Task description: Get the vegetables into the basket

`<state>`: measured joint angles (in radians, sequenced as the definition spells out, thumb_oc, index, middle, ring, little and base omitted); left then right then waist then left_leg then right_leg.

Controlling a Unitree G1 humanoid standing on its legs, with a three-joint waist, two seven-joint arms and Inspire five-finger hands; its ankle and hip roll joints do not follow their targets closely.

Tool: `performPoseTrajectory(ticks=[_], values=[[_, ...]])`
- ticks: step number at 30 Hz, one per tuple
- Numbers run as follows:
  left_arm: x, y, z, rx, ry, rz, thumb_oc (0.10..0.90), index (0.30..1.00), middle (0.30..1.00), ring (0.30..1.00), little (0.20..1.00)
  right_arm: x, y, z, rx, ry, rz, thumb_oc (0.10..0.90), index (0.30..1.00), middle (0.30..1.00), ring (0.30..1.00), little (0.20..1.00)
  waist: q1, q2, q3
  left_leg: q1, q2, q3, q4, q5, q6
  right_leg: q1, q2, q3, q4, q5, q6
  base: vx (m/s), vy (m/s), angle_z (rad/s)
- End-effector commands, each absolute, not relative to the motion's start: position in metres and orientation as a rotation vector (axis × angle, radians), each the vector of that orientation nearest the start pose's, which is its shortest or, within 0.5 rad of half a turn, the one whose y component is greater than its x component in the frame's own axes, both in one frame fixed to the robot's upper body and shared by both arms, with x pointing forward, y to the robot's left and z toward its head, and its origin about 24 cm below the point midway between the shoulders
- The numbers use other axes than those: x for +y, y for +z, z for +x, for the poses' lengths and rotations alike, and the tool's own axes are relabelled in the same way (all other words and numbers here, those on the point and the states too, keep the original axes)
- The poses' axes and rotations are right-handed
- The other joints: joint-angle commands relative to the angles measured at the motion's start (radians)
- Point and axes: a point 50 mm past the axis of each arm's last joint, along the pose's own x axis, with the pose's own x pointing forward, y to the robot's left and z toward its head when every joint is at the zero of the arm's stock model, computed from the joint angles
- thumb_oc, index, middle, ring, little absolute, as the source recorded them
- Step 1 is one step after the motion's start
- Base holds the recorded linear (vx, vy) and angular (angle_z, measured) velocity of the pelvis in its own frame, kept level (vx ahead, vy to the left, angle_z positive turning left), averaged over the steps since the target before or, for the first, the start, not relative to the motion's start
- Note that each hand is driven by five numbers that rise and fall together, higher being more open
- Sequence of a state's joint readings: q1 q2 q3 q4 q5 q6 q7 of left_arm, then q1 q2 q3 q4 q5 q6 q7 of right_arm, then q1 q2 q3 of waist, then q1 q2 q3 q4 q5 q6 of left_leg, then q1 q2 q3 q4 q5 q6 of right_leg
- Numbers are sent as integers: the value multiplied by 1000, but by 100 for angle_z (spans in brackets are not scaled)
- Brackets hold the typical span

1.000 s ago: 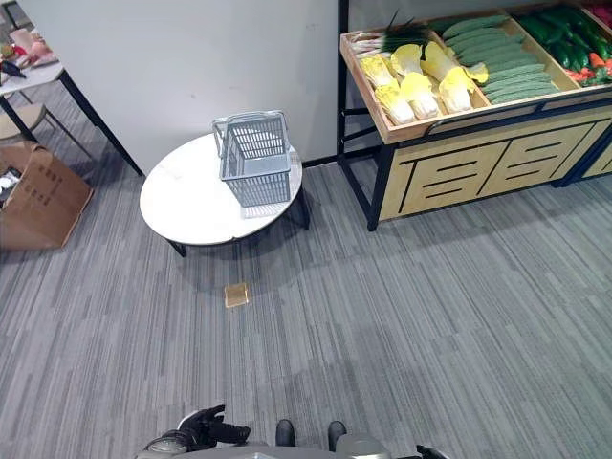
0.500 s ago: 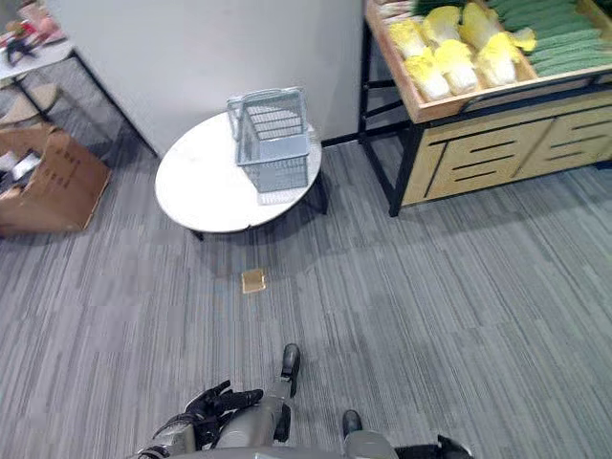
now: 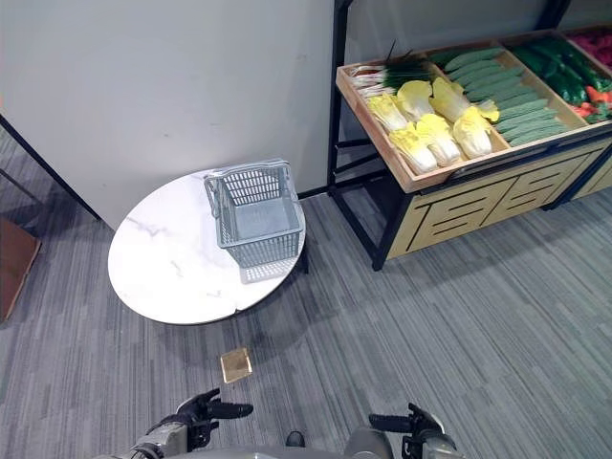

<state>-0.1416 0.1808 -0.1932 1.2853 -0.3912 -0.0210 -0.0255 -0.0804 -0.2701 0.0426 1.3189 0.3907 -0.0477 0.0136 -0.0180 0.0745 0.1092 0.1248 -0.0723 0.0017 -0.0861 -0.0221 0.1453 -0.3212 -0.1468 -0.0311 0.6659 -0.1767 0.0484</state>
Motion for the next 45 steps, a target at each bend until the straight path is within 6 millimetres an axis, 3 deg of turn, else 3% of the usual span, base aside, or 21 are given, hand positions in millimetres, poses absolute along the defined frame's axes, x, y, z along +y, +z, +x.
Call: performPoseTrajectory(ticks=[1,3,5,7,10,13,14,15,18,19,20,21,22,23,24,27,32,38,41,43,45], values=[[213,-154,138,1102,174,-34,900,1000,1000,1000,1000,-265,-161,61,1295,-439,63,900,1000,1000,1000,1000,-53,-36,42,-46,26,-30,-1,39,-143,155,77,26,-485,191,59,443,-211,60],[209,-152,143,1089,114,-1,900,1000,1000,1000,1000,-260,-163,52,1326,-431,73,900,1000,1000,1000,1000,-75,-50,38,-23,15,-56,-1,19,-150,136,111,76,-647,243,85,365,-161,108],[205,-155,139,1106,97,-6,900,1000,1000,1000,1000,-259,-165,42,1352,-461,99,900,1000,1000,1000,1000,-104,-56,33,13,4,-112,-1,-6,-154,81,169,168,-732,298,113,355,-170,121],[205,-158,131,1127,101,-14,900,1000,1000,1000,1000,-258,-165,42,1353,-449,84,900,1000,1000,1000,1000,-103,-63,24,36,1,-126,-1,-20,-159,91,149,114,-718,320,109,265,-196,118],[201,-165,108,1199,111,-35,900,1000,1000,1000,1000,-262,-164,40,1363,-432,44,900,1000,1000,1000,1000,-112,-51,-12,72,35,-140,-1,-39,-172,129,149,145,-695,323,79,246,-295,58],[197,-169,97,1234,113,-46,900,1000,1000,1000,1000,-267,-162,40,1359,-444,44,900,1000,1000,1000,1000,-113,-36,-19,83,73,-149,28,-6,-196,159,173,150,-662,289,53,146,-242,2],[195,-169,96,1237,103,-42,900,1000,1000,1000,1000,-268,-162,41,1355,-442,39,900,1000,1000,1000,1000,-114,-33,-21,70,78,-147,74,6,-207,174,173,155,-656,279,44,128,-324,-4],[192,-169,97,1235,91,-37,900,1000,1000,1000,1000,-270,-161,44,1348,-434,31,900,1000,1000,1000,1000,-108,-31,-22,28,75,-144,194,66,-237,224,172,146,-667,259,23,128,-349,1],[194,-167,104,1207,106,-52,900,1000,1000,1000,1000,-272,-160,48,1344,-409,0,900,1000,1000,1000,1000,-82,-58,-5,-62,47,-137,386,138,-255,275,154,144,-676,247,3,63,-226,14],[194,-167,104,1207,106,-52,900,1000,1000,1000,1000,-272,-160,48,1344,-409,0,900,1000,1000,1000,1000,-83,-57,-6,-64,47,-137,389,137,-254,274,154,144,-676,247,4,47,-161,9],[194,-166,106,1201,101,-48,900,1000,1000,1000,1000,-271,-160,52,1340,-389,-12,900,1000,1000,1000,1000,-71,-73,3,-109,49,-83,452,139,-238,304,145,148,-683,241,-8,115,-163,6],[194,-166,107,1197,100,-47,900,1000,1000,1000,1000,-272,-159,53,1338,-391,-17,900,1000,1000,1000,1000,-58,-70,4,-132,56,-24,356,104,-222,330,144,148,-689,229,-8,116,-164,6],[194,-166,107,1197,100,-47,900,1000,1000,1000,1000,-272,-159,53,1338,-391,-17,900,1000,1000,1000,1000,-58,-70,5,-132,56,-24,356,104,-222,330,144,148,-689,229,-8,162,-36,4],[190,-166,107,1192,78,-43,900,1000,1000,1000,1000,-277,-158,50,1335,-409,-20,900,1000,1000,1000,1000,-45,-48,2,-128,28,-19,181,65,-197,345,156,139,-687,213,1,102,-3,3],[189,-167,105,1200,68,-37,900,1000,1000,1000,1000,-277,-158,49,1336,-410,-21,900,1000,1000,1000,1000,-49,-39,1,-111,29,-13,145,63,-193,345,163,129,-680,205,4,132,-5,-7],[191,-168,99,1221,60,-20,900,1000,1000,1000,1000,-274,-159,47,1345,-404,-17,900,1000,1000,1000,1000,-57,-20,-17,-46,18,-71,50,57,-178,354,181,139,-690,196,1,100,13,3],[194,-171,84,1272,55,2,900,1000,1000,1000,1000,-269,-162,36,1367,-419,19,900,1000,1000,1000,1000,-61,-16,-41,-8,29,-53,-1,64,-176,388,170,125,-726,195,9,80,35,1],[197,-172,80,1293,56,13,900,1000,1000,1000,1000,-269,-162,37,1370,-413,18,900,1000,1000,1000,1000,-53,-22,-46,-3,26,-53,-1,50,-169,398,163,130,-742,198,18,45,35,-2],[201,-171,81,1291,61,21,900,1000,1000,1000,1000,-275,-159,43,1349,-426,7,900,1000,1000,1000,1000,-50,-27,-47,-1,25,-51,-1,46,-167,400,159,132,-744,198,22,28,27,-4],[209,-169,85,1282,68,40,900,1000,1000,1000,1000,-294,-151,52,1294,-482,8,900,1000,1000,1000,1000,-43,-31,-48,-7,26,-56,-1,45,-166,395,156,128,-746,201,28,11,37,-5],[211,-169,86,1282,66,45,900,1000,1000,1000,1000,-299,-149,55,1280,-494,3,900,1000,1000,1000,1000,-41,-33,-48,-9,26,-57,-1,44,-166,394,155,127,-746,203,29,0,9,-2]])
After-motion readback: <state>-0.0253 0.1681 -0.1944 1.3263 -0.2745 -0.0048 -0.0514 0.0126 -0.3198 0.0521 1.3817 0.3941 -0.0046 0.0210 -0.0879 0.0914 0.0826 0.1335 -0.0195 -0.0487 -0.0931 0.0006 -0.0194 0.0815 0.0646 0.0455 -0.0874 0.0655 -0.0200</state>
